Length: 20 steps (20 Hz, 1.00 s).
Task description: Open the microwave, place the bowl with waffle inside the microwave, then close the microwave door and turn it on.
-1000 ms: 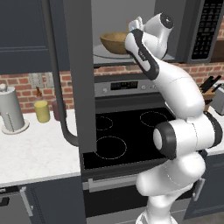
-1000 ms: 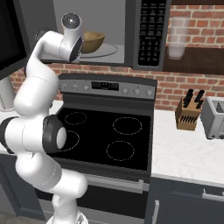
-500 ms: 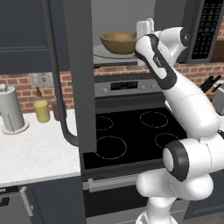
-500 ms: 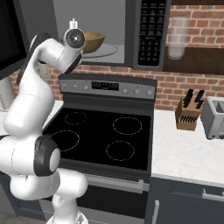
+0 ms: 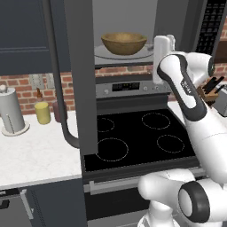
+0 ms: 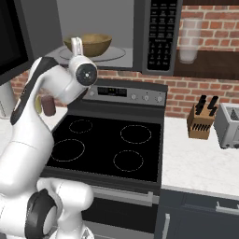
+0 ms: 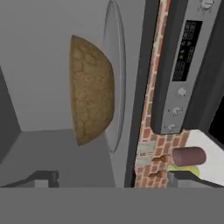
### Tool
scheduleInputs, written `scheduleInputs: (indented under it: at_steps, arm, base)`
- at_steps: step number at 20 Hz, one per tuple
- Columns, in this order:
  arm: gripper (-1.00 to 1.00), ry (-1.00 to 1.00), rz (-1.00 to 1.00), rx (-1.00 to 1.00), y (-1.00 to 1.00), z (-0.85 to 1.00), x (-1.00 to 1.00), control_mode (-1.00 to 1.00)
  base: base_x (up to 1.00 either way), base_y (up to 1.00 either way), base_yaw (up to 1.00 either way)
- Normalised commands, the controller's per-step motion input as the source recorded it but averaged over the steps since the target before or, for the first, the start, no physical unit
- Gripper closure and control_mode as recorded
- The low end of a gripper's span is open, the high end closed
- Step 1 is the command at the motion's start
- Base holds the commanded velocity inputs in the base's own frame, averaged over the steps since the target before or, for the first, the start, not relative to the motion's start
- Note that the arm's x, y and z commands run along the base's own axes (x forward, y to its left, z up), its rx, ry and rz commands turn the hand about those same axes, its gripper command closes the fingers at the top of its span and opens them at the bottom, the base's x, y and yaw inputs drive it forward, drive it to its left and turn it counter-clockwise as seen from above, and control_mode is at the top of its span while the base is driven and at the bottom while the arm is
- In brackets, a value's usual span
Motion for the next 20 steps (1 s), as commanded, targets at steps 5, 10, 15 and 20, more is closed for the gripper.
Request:
scheduleInputs:
  at_steps: [5,10,15,20]
  arm:
    - [-1.00,0.00,0.00,-0.20,-0.04,-0.22,-0.03,-1.00]
    - [-1.00,-0.04,-0.01,-0.22,-0.13,0.00,-0.33,-1.00]
    - [-1.00,-0.05,-0.06,-0.28,-0.02,-0.04,-0.30,-1.00]
    - [-1.00,0.00,-0.15,-0.24,0.00,-0.36,-0.09,-1.00]
  base:
    - [0.00,0.00,0.00]
    - [0.00,0.00,0.00]
    - [0.00,0.00,0.00]
    - [0.00,0.00,0.00]
